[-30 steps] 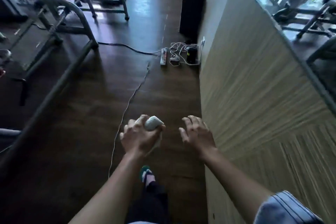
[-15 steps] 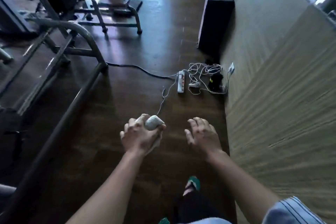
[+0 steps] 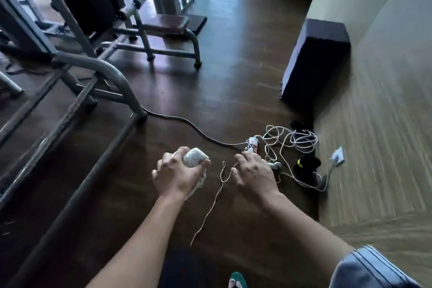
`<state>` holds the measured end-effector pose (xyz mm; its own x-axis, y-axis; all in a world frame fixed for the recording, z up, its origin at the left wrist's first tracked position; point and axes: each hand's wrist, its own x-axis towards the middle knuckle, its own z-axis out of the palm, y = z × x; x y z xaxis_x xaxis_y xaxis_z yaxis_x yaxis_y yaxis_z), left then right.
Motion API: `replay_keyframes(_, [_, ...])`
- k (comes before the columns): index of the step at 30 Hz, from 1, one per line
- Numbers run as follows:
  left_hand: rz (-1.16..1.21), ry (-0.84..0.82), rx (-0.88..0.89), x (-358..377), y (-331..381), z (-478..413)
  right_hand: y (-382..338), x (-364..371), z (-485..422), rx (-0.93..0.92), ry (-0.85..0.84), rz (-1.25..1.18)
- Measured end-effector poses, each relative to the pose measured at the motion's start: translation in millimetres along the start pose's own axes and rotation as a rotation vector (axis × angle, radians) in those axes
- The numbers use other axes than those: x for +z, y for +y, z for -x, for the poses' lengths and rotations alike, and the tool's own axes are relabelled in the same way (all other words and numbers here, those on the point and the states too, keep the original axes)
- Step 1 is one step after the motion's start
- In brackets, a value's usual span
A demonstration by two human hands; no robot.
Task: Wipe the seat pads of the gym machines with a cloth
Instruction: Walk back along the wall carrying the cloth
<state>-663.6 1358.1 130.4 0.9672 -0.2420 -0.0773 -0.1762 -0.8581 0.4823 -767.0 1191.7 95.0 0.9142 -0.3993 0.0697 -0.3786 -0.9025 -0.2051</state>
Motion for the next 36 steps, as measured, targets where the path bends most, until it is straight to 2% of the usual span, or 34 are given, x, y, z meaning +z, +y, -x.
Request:
replay_keyframes(6, [-0.041, 0.000, 0.036, 10, 25, -191, 1, 27, -183, -0.017, -0.015, 0.006])
replay_keyframes(12, [-0.081, -0.028, 0.142, 15, 60, -407, -3, 47, -386, 0.096, 0.032, 0.006])
replay_keyframes(18, [-0.101, -0.083, 0.223, 10, 119, -568, 2, 34, -534, 0.202, 0.030, -0.007])
replay_keyframes(26, [-0.107, -0.159, 0.305, 65, 213, -733, 81, 41, -699, 0.341, 0.027, -0.002])
replay_keyframes(30, [-0.101, -0.168, 0.324, 95, 286, -823, 138, 36, -794, 0.380, 0.001, -0.004])
replay_keyframes(36, [-0.087, -0.180, 0.360, 128, 391, -926, 213, 10, -910, 0.387, 0.047, 0.002])
